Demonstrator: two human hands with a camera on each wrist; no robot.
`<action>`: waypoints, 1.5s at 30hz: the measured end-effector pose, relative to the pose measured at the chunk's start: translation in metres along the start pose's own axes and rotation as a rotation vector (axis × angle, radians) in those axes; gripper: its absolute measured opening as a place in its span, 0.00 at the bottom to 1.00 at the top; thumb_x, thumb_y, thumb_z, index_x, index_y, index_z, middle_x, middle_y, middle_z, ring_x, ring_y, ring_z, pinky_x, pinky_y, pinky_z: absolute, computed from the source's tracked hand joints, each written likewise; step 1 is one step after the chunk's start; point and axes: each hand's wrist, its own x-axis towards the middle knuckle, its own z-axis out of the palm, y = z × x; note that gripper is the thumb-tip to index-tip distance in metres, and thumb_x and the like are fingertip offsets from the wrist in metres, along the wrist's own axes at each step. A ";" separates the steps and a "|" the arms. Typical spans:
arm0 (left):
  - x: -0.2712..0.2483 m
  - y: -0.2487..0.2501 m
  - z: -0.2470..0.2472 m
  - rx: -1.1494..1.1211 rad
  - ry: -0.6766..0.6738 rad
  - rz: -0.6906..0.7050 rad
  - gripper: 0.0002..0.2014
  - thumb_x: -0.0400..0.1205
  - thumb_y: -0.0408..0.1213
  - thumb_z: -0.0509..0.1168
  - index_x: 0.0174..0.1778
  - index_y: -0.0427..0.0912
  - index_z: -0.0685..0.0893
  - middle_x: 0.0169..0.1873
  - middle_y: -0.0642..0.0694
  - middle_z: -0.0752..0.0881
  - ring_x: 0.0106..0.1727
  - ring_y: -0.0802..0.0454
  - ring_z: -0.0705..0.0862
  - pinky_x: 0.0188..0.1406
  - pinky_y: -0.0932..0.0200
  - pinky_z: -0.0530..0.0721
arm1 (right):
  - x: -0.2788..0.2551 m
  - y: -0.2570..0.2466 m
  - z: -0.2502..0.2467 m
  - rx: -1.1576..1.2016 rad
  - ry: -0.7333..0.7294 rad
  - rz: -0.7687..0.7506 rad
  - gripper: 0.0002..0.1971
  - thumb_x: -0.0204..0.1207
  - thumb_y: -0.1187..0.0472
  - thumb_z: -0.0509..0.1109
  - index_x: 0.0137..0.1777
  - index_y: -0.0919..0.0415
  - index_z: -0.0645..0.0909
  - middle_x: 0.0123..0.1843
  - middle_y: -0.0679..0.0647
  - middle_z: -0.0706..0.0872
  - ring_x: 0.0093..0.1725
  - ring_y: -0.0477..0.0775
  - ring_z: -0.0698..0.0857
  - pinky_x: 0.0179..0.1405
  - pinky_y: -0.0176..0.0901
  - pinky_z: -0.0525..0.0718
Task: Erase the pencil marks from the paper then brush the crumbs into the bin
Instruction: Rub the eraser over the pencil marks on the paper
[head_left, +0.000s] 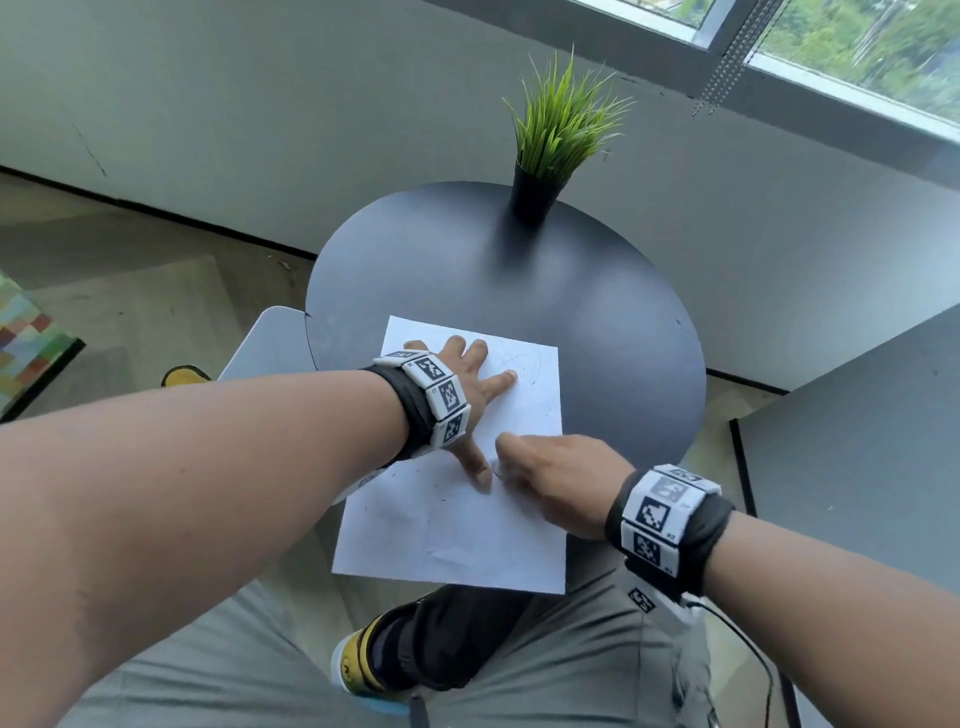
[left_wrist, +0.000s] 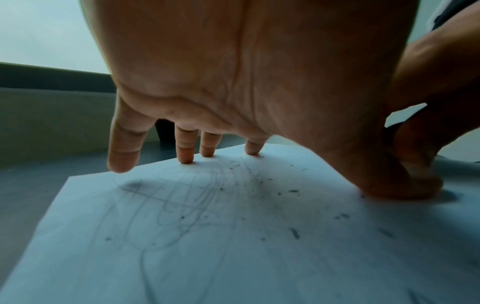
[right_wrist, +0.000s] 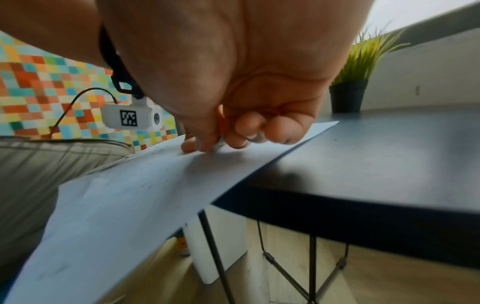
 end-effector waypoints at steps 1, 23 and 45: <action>0.001 -0.002 0.000 0.009 -0.010 0.003 0.72 0.51 0.86 0.68 0.87 0.64 0.39 0.86 0.42 0.48 0.83 0.35 0.52 0.69 0.25 0.70 | 0.002 0.003 -0.003 0.001 0.019 0.028 0.08 0.81 0.48 0.52 0.51 0.51 0.63 0.45 0.48 0.81 0.44 0.61 0.81 0.37 0.53 0.80; -0.013 -0.008 -0.016 -0.063 0.030 0.023 0.42 0.73 0.70 0.70 0.82 0.61 0.67 0.69 0.45 0.68 0.71 0.40 0.70 0.60 0.42 0.79 | 0.033 0.034 -0.014 0.087 0.116 0.501 0.07 0.85 0.51 0.50 0.51 0.54 0.59 0.39 0.54 0.74 0.42 0.65 0.79 0.40 0.54 0.77; -0.014 -0.017 0.000 -0.018 -0.132 0.052 0.69 0.62 0.76 0.74 0.86 0.64 0.31 0.87 0.51 0.29 0.88 0.39 0.35 0.76 0.20 0.58 | 0.038 0.018 -0.022 0.091 0.132 0.371 0.10 0.86 0.48 0.52 0.53 0.54 0.63 0.57 0.61 0.84 0.48 0.66 0.80 0.45 0.54 0.77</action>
